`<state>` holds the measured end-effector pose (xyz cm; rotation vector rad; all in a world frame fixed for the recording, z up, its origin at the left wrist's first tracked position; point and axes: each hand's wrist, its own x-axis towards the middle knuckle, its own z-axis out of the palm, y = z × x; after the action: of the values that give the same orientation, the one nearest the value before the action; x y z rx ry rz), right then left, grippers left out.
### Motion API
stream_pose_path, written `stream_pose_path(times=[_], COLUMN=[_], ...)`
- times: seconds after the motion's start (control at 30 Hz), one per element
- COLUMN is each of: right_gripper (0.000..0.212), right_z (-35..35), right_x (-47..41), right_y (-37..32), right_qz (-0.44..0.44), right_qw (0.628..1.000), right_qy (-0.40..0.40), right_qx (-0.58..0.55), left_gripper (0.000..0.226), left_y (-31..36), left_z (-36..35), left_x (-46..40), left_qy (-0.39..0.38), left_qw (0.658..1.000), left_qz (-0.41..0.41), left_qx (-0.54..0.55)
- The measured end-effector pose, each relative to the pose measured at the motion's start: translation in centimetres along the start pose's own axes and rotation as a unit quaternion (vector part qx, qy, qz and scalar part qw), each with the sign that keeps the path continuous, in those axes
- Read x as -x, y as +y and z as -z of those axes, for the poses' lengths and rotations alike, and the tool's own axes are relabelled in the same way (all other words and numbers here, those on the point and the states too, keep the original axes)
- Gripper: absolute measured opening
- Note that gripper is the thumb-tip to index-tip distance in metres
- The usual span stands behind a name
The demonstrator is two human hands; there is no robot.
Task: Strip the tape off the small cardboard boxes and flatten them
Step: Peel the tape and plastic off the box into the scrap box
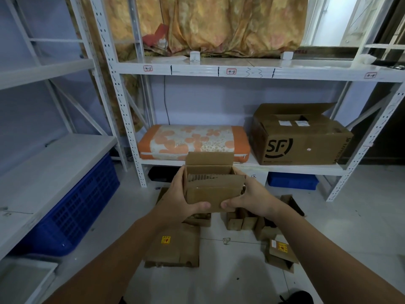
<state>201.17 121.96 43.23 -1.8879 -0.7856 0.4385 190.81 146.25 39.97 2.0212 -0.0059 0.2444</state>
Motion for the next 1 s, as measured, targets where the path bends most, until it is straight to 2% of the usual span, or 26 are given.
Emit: stream_pose_path(times=[0.13,0.2,0.27,0.33,0.4,0.5,0.67,0.8,0.83,0.93,1.0], right_gripper=[0.077,0.087,0.102,0.102,0.092,0.065,0.025,0.012,0.020,0.074,0.099], right_z=[-0.8,-1.2,-1.4,-1.4,-1.3,-1.5,-2.0,-2.5,-2.5,-2.0,-1.4], right_x=[0.0,0.0,-0.1,0.2,0.5,0.8,0.6,0.2,0.1,0.1,0.1], right_y=[-0.7,-0.9,-0.8,-1.3,-1.8,-2.5,-2.8,-2.8,-2.9,-3.1,-2.6], right_qz=[0.000,0.010,0.024,0.038,0.075,0.102,0.084,0.069,0.063,0.024,-0.008], right_qw=[1.000,0.999,0.995,0.987,0.985,0.986,0.990,0.981,0.979,0.984,0.988], right_qy=[0.020,0.032,0.060,0.087,0.090,0.077,0.100,0.168,0.175,0.140,0.104], right_qx=[0.007,0.018,0.083,0.131,0.128,0.103,0.050,0.075,0.087,0.106,0.110], left_gripper=[0.108,0.099,0.097,0.097,0.094,0.087,0.076,0.074,0.074,0.076,0.080], left_y=[-0.1,-0.2,-0.3,-0.4,-0.5,-0.6,-0.5,-0.1,0.1,0.5,0.8], left_z=[0.1,0.4,0.6,0.9,1.1,1.4,1.5,1.1,1.0,1.0,1.2], left_x=[0.0,0.1,0.1,0.3,0.4,0.4,0.3,0.4,0.4,0.5,0.5], left_qy=[0.010,0.015,0.023,0.026,0.026,0.044,0.099,0.088,0.089,0.091,0.070], left_qw=[0.999,0.998,0.999,0.998,0.998,0.997,0.993,0.995,0.994,0.994,0.996], left_qz=[0.010,0.011,0.013,0.015,0.018,0.022,0.016,0.004,0.001,-0.013,-0.017], left_qx=[0.040,0.052,0.046,0.046,0.059,0.065,0.070,0.053,0.057,0.065,0.056])
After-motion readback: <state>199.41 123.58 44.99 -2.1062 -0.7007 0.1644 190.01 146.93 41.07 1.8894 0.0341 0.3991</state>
